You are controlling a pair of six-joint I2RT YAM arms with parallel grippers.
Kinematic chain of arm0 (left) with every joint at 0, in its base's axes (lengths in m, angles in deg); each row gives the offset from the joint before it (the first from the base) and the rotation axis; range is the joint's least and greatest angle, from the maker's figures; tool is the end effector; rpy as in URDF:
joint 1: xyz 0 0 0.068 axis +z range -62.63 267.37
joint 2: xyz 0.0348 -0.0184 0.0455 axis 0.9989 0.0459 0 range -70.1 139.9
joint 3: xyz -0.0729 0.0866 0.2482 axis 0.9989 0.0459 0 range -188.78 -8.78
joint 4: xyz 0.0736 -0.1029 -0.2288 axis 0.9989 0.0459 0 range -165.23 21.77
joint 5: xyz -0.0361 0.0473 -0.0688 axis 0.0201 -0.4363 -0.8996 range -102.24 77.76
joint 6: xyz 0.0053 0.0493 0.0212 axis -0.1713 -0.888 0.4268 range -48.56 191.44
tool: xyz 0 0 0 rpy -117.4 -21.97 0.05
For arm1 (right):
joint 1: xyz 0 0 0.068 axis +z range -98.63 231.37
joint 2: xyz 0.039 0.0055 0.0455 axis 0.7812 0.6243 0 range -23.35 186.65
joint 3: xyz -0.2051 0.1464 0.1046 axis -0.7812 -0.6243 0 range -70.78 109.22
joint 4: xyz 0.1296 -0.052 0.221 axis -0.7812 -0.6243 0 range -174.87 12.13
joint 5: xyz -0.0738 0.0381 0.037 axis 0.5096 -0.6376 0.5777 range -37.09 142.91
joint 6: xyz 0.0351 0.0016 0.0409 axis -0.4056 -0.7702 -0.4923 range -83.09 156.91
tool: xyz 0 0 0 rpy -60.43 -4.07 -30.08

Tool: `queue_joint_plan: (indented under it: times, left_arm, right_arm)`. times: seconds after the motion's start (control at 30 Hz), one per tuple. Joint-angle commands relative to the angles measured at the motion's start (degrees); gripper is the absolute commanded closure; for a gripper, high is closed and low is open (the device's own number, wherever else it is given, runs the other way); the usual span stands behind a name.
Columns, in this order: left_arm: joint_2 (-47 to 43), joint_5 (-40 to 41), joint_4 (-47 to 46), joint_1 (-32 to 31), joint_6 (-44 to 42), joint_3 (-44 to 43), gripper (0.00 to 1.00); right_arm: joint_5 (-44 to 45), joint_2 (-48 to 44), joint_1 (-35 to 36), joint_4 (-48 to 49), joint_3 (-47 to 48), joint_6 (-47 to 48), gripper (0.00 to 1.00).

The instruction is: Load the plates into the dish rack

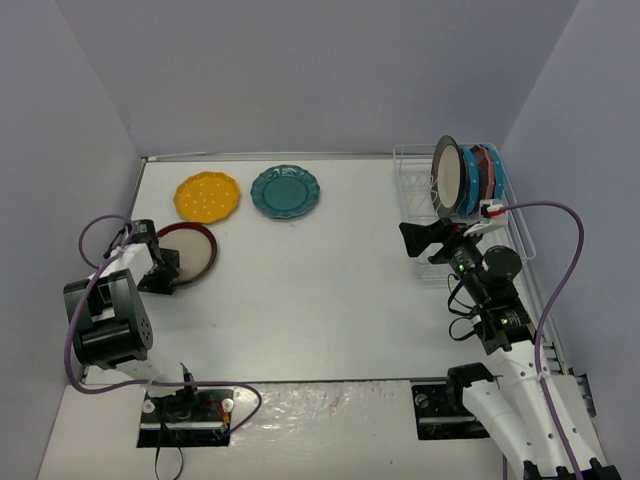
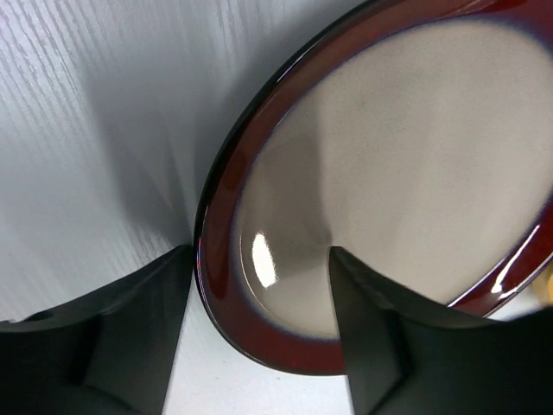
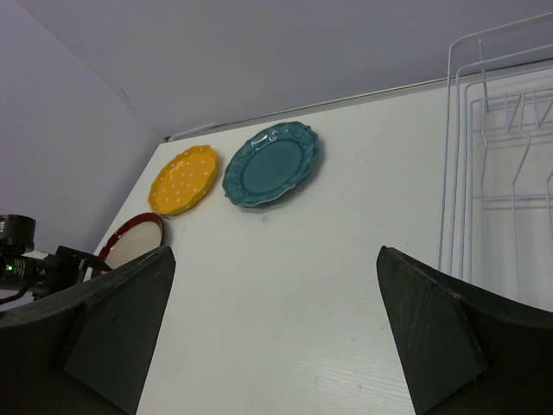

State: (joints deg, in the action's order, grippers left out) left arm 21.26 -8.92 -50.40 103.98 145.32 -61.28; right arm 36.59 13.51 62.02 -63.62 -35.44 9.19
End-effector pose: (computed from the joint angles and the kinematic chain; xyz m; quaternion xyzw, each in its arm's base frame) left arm 0.2901 0.0887 0.1722 -0.6958 0.6806 -0.0844 0.2131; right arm 0.1561 0.0396 0.3492 -0.0179 0.6277 0.3378 0.7011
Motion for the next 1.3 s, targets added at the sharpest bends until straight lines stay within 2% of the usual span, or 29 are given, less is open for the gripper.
queue_joint_plan:
  times: [0.0, 0.1, 0.3, 0.37, 0.63, 0.8, 0.97, 1.27]
  left_arm:
    - [-1.65, -0.58, 0.15, 0.74, 2.06, 3.02, 0.5]
    - [-1.78, -1.18, 0.05, 0.88, 1.65, 4.2, 0.61]
    - [-5.64, -3.06, -1.02, 0.97, 0.85, 9.49, 0.95]
    - [-6.54, -3.32, -1.27, 0.97, 0.04, 10.48, 1.0]
    - [-14.34, -9.74, -1.87, -1.95, -6.54, 15.27, 1.0]
    - [-18.56, -8.59, -0.24, -14.34, -8.52, 16.04, 1.0]
    - [-22.05, -9.07, -2.88, -23.12, -9.19, 18.51, 1.0]
    - [-22.77, -17.02, -18.8, -31.74, -7.69, 24.6, 1.0]
  right_arm:
    - [-0.79, 0.38, 0.44, 5.63, -0.19, -2.08, 0.0]
    - [-1.58, 0.41, 0.51, 6.12, -0.19, -2.75, 0.0]
    - [-2.64, 0.77, 0.51, 7.06, -0.63, -3.89, 0.0]
    - [-3.7, 1.12, 0.51, 7.74, -0.8, -4.81, 0.0]
    - [-6.4, 4.83, 2.26, 10.32, -2.37, -8.46, 0.0]
    - [-7.68, 8.78, 5.81, 14.12, -3.69, -11.67, 0.0]
    - [-4.71, 13.95, 13.82, 15.83, -4.57, -12.43, 0.0]
    - [0.31, 26.93, 23.26, 26.58, -8.51, -17.86, 0.0]
